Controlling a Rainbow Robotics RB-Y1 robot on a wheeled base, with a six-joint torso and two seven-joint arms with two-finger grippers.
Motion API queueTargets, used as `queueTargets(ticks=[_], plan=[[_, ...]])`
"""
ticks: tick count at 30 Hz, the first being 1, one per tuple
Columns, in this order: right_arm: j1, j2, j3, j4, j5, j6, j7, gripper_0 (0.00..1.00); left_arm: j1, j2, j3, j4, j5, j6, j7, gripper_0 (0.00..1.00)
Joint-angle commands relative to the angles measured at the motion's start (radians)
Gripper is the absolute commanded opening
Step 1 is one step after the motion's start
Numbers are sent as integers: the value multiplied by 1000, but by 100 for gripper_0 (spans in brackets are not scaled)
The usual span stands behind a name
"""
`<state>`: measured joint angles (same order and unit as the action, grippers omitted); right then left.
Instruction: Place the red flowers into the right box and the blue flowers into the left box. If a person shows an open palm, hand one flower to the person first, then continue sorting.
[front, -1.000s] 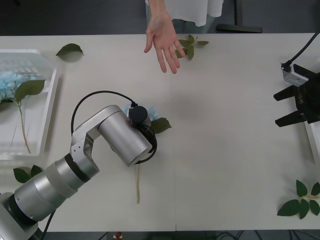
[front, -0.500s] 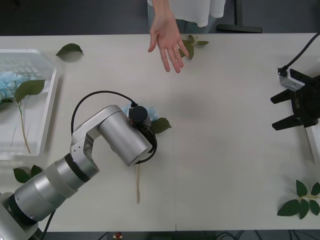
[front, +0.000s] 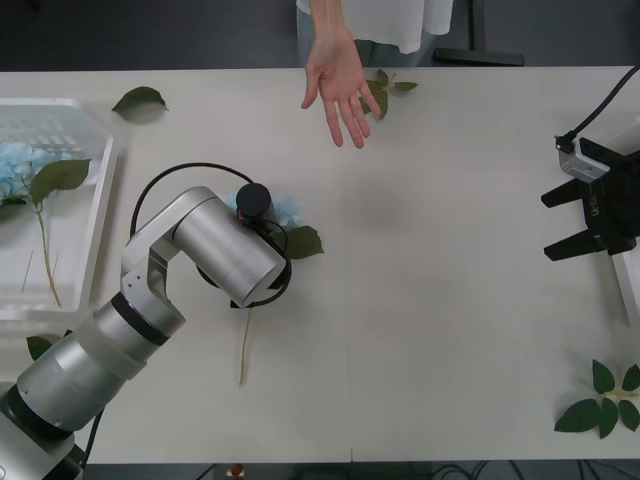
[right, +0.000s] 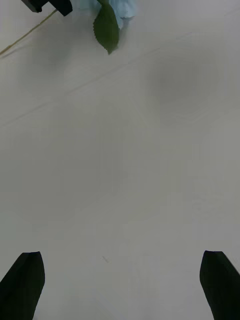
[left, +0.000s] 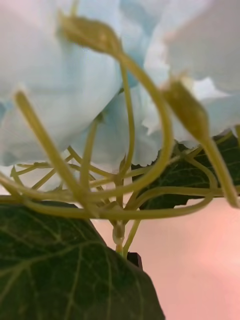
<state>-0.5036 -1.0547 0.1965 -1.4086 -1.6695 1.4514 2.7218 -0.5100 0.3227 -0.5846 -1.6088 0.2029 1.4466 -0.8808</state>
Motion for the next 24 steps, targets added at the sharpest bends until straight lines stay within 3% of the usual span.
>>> queueTargets(ticks=[1,14,24], plan=[[-18,2,-2,-20,2,-3,-17,90,-33,-10,48,-83,-23,0,-44,0],[-18,2,-2,-20,2,-3,-17,90,-18,6,173,-470,110,152,-265,0],[-18,2,-2,-20,2,-3,-17,90,-19,-1,253,-500,273,-175,-351,0]])
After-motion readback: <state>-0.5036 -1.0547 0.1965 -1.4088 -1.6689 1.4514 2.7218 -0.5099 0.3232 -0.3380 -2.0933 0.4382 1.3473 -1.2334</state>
